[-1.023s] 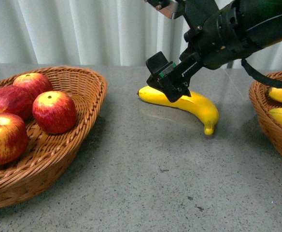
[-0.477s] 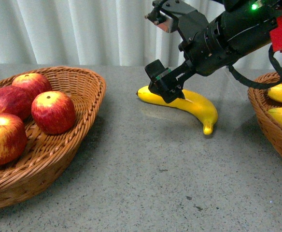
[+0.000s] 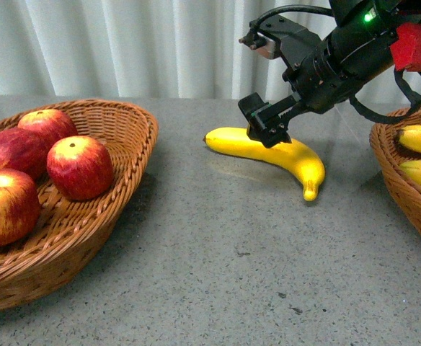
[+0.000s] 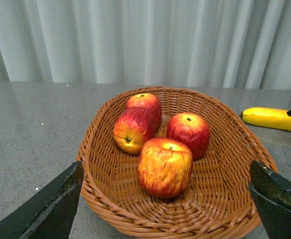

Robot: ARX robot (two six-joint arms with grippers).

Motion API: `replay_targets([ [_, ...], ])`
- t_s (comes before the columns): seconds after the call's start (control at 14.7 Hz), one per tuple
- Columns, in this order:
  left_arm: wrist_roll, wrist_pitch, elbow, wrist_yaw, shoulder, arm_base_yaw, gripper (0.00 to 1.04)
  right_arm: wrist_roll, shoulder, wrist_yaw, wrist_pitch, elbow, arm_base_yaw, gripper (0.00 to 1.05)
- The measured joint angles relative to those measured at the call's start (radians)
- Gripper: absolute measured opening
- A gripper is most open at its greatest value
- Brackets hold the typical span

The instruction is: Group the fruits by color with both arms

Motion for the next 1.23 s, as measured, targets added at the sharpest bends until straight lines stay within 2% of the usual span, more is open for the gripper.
replay_targets([
  [0.07,0.000,0.000,0.000,0.000,0.000,0.000,0.98,0.014,0.022,-0.006,-0.008,0.022,0.006,0.98],
  [0.14,0.000,0.000,0.000,0.000,0.000,0.000,0.98,-0.019,0.054,0.057,0.000,0.024,0.037,0.98],
  [0.55,0.000,0.000,0.000,0.000,0.000,0.000,0.98,-0.043,0.092,0.102,0.031,0.016,0.066,0.98],
  [0.61,0.000,0.000,0.000,0.000,0.000,0.000,0.98,-0.050,0.092,0.106,0.031,0.008,0.066,0.86],
  [0.68,0.000,0.000,0.000,0.000,0.000,0.000,0.98,-0.053,0.092,0.108,0.036,0.004,0.064,0.68],
  [0.75,0.000,0.000,0.000,0.000,0.000,0.000,0.98,-0.053,0.092,0.109,0.059,-0.003,0.063,0.57],
  [0.82,0.000,0.000,0.000,0.000,0.000,0.000,0.98,-0.027,0.088,0.067,0.101,-0.011,0.057,0.40],
  [0.89,0.000,0.000,0.000,0.000,0.000,0.000,0.98,0.005,0.072,0.029,0.150,-0.028,0.055,0.36],
  [1.09,0.000,0.000,0.000,0.000,0.000,0.000,0.98,0.118,-0.049,-0.056,0.268,-0.092,0.028,0.36],
  [1.23,0.000,0.000,0.000,0.000,0.000,0.000,0.98,0.231,-0.193,-0.129,0.371,-0.171,-0.033,0.35],
])
